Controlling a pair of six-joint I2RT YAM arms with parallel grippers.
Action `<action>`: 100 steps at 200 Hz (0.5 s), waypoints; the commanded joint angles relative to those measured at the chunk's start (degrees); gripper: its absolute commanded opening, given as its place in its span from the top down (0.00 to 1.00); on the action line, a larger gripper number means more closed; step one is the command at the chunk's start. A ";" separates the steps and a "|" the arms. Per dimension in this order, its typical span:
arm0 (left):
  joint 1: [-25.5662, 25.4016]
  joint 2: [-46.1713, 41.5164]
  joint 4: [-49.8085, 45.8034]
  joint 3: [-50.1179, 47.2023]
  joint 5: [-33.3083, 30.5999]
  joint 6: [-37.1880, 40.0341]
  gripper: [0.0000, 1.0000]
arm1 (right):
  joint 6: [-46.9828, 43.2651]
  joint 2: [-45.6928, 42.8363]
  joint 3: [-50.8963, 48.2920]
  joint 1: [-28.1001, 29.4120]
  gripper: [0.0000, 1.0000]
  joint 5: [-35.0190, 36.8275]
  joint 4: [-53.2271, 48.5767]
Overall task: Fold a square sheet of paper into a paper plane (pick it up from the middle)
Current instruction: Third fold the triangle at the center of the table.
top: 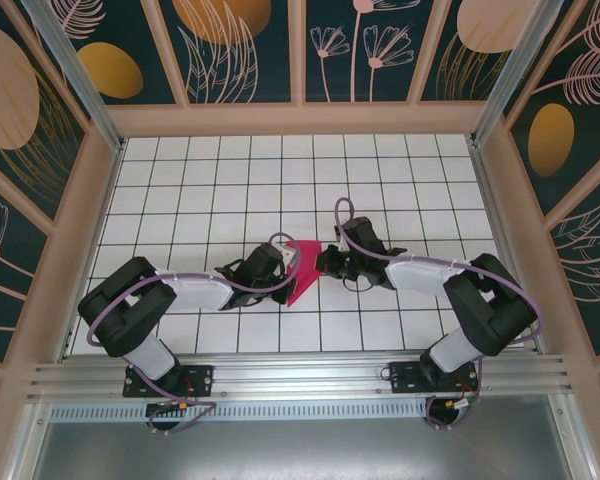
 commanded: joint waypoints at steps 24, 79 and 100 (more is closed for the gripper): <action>0.48 0.83 -1.30 1.13 0.50 1.05 1.00 | 9.25 1.78 -6.09 4.70 1.00 -1.73 16.48; 0.51 0.50 -1.46 0.80 0.63 1.05 1.00 | 11.38 0.97 -8.24 7.57 1.00 3.72 18.56; 0.48 0.35 -1.00 0.47 0.54 0.81 1.00 | 12.05 -0.10 -9.33 7.68 1.00 5.73 18.01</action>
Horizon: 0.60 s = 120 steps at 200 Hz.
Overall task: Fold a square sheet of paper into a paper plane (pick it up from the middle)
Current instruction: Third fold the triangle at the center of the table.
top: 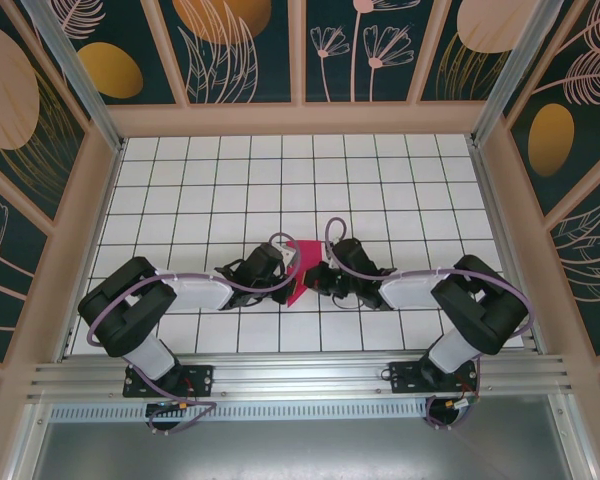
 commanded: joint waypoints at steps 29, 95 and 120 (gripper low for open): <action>0.55 0.57 -1.04 0.77 0.83 0.97 1.00 | 2.35 -1.88 -1.70 0.51 1.00 2.91 2.51; 0.55 1.44 -0.88 1.22 0.83 1.14 1.00 | 4.01 -2.90 -3.01 0.69 1.00 3.37 3.79; 0.50 1.93 -0.90 1.67 1.20 1.20 1.00 | 4.32 -2.05 -2.76 0.68 1.00 2.70 4.82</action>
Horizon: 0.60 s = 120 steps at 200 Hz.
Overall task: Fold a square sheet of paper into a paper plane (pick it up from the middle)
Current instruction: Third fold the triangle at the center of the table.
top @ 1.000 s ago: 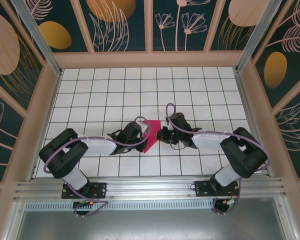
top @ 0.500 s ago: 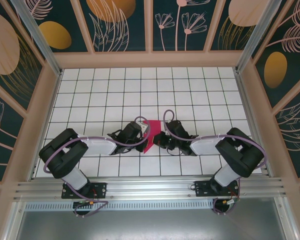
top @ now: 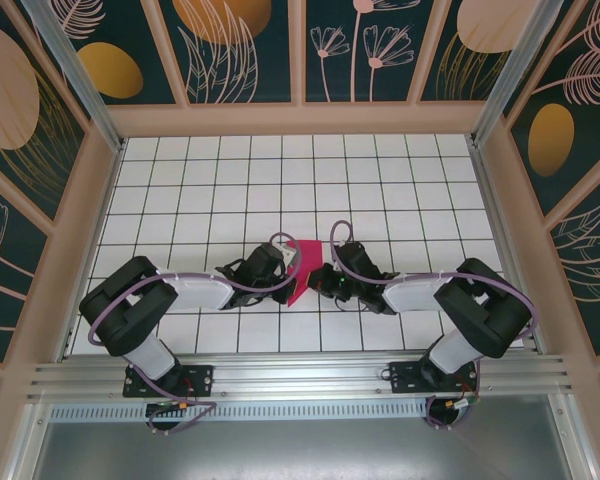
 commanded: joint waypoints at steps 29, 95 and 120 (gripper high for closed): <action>0.52 1.47 -0.82 1.36 1.35 1.05 1.00 | 1.29 1.30 0.18 0.56 1.00 -1.16 4.76; 0.48 1.98 -0.70 1.34 1.44 1.29 1.00 | 1.68 8.57 1.31 1.17 1.00 -1.39 5.77; 0.47 2.24 -0.52 1.11 1.23 1.24 1.00 | 1.03 9.60 1.92 0.97 1.00 -0.86 2.16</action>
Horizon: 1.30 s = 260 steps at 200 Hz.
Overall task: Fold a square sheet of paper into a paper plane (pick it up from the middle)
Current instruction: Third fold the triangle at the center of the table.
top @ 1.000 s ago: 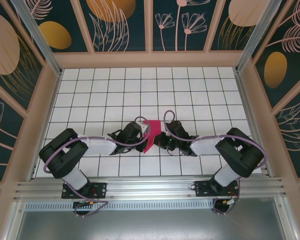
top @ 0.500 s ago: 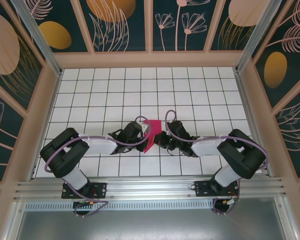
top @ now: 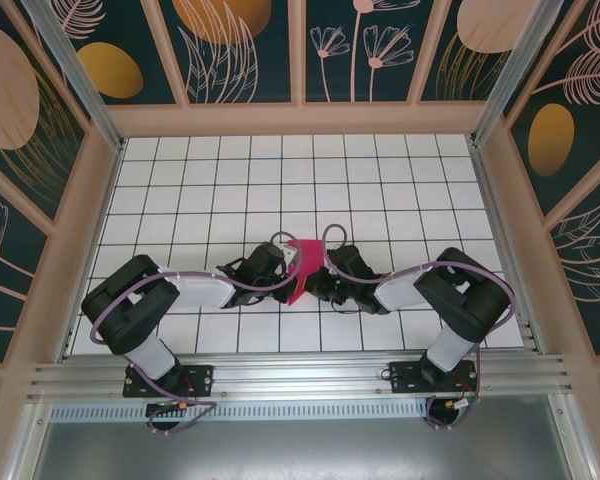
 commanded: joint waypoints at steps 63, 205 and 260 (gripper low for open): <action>0.45 1.99 -0.47 0.80 0.58 0.74 1.00 | 0.53 -4.83 -0.65 2.16 1.00 0.78 -1.14; 0.47 3.80 1.00 0.88 2.40 -0.51 1.00 | 3.17 1.21 -0.46 3.55 1.00 2.52 0.86; 1.10 3.65 1.23 0.63 2.94 -0.99 1.00 | 2.36 -3.53 0.30 4.49 1.00 3.51 -2.37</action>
